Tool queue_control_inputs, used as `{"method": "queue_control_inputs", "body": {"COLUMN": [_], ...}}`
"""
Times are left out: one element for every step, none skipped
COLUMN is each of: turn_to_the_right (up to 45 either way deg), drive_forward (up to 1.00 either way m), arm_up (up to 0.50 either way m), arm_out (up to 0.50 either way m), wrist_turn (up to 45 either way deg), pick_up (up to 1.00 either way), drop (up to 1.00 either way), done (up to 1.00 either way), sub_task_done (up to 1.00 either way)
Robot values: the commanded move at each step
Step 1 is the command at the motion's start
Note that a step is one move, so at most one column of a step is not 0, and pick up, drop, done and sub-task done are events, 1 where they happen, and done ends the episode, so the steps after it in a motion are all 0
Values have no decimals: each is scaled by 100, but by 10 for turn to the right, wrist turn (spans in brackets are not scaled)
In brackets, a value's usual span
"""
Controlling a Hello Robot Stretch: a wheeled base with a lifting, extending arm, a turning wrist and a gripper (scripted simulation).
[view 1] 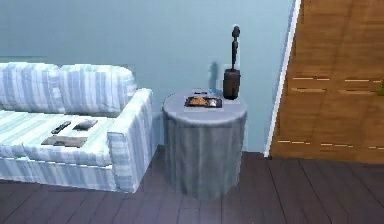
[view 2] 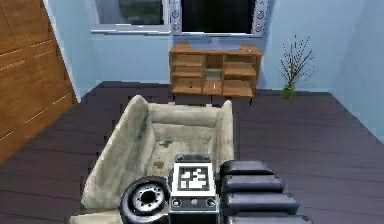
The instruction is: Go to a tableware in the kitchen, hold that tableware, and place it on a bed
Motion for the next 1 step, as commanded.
{"method": "queue_control_inputs", "body": {"turn_to_the_right": [0], "drive_forward": [15], "arm_up": [0], "arm_out": [0], "wrist_turn": [0], "pick_up": [0], "drop": [0], "done": [0], "sub_task_done": [0]}}
